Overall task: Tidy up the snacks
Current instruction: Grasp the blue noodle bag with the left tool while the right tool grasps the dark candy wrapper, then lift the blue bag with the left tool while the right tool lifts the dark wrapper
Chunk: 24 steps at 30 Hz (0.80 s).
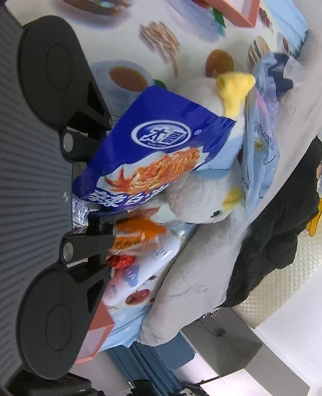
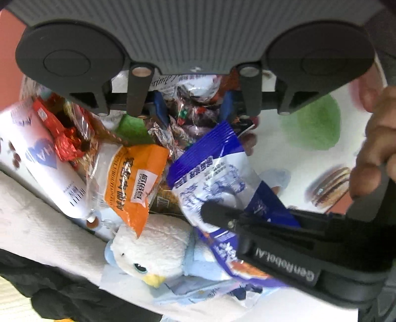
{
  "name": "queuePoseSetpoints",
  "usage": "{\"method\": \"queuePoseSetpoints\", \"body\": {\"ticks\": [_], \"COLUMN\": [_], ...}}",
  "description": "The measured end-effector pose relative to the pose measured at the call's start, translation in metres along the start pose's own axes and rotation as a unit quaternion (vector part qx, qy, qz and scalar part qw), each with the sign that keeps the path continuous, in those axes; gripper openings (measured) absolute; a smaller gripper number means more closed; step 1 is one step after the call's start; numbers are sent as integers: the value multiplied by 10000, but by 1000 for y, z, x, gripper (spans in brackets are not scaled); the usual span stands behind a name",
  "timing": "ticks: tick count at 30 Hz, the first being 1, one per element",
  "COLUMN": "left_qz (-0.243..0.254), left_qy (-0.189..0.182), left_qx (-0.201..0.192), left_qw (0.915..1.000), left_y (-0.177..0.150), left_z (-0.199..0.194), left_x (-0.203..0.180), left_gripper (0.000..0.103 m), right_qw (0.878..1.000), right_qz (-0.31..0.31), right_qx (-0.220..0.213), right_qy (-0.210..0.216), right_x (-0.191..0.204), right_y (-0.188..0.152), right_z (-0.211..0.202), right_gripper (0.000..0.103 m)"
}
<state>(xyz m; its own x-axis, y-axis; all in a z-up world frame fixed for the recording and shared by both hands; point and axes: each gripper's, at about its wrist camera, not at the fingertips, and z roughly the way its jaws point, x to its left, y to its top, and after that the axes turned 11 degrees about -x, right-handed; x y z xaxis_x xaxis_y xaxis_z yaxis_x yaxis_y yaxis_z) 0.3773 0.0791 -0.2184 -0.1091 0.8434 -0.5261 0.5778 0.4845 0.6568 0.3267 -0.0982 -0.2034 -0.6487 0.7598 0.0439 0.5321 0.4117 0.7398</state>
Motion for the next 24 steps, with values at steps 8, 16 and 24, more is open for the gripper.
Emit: {"method": "queuePoseSetpoints", "body": {"ticks": [8, 16, 24], "left_qz": [279, 445, 687], "left_qy": [-82, -45, -2], "left_qx": [-242, -157, 227], "left_qw": [9993, 9989, 9974], "left_y": [-26, -72, -129], "left_z": [-77, -136, -161], "left_x": [-12, -15, -14], "left_gripper": [22, 22, 22], "right_qw": [9988, 9957, 9904], "right_qz": [-18, 315, 652], "right_qx": [-331, -371, -359], "right_qy": [-353, -786, -1162], "right_x": [43, 62, 69], "right_y": [-30, -80, -119], "right_z": [-60, -99, -119], "right_gripper": [46, 46, 47]}}
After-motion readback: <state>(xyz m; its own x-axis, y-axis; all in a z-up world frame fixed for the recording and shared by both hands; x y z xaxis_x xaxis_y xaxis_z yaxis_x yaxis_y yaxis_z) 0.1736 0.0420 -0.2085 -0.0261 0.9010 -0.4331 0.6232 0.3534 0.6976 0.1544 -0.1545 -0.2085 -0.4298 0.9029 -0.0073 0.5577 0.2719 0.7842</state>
